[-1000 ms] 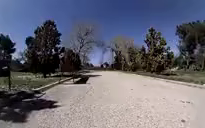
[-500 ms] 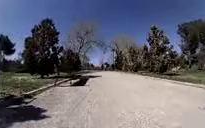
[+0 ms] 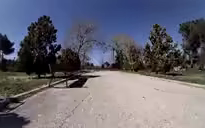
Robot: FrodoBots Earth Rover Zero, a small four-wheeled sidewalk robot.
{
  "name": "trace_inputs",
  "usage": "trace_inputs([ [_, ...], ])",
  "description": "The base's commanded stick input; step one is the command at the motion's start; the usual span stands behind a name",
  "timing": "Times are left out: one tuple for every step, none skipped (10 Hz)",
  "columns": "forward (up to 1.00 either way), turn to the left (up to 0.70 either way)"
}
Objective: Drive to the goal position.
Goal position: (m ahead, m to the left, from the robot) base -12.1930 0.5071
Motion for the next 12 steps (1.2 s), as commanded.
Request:
trace_inputs([
  [0.85, 0.0],
  [0.85, 0.0],
  [0.85, 0.0],
  [0.85, 0.0],
  [0.85, 0.0],
  [0.85, 0.0],
  [0.85, 0.0],
  [0.85, 0.0],
  [0.85, 0.0],
  [0.85, 0.0],
  [0.85, 0.0],
  [0.85, 0.0],
])
